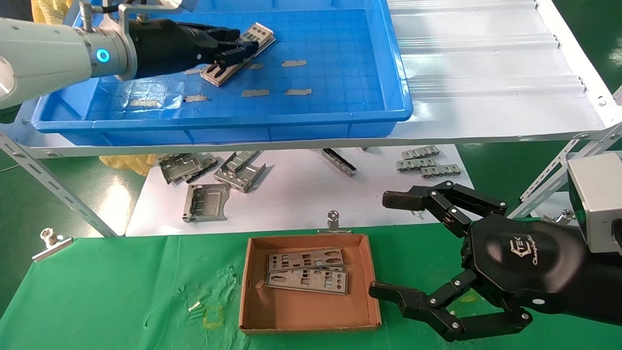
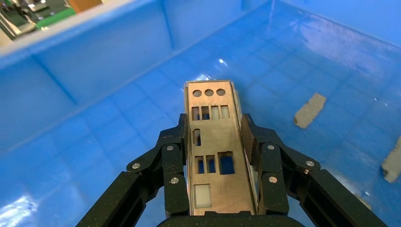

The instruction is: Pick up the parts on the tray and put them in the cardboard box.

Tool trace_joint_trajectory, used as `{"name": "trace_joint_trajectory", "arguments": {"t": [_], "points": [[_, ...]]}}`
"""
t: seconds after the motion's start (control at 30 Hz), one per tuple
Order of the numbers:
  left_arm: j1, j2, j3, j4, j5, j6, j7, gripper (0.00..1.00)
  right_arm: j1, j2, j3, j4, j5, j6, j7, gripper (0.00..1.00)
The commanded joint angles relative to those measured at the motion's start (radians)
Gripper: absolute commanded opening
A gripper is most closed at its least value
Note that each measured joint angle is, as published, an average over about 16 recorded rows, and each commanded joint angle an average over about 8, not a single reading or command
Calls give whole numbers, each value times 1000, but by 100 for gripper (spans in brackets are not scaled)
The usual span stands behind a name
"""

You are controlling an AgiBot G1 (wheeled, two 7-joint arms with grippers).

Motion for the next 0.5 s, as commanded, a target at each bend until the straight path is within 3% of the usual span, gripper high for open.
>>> {"name": "trace_joint_trajectory", "arguments": {"t": [0.03,0.5], "points": [[-3,-1,-2,-1,-3,-4,6,0,0,0,0,0,0,0,0,100],[-27,-36,-26,-4,-37,44,18,0,0,0,0,0,0,0,0,100]]}}
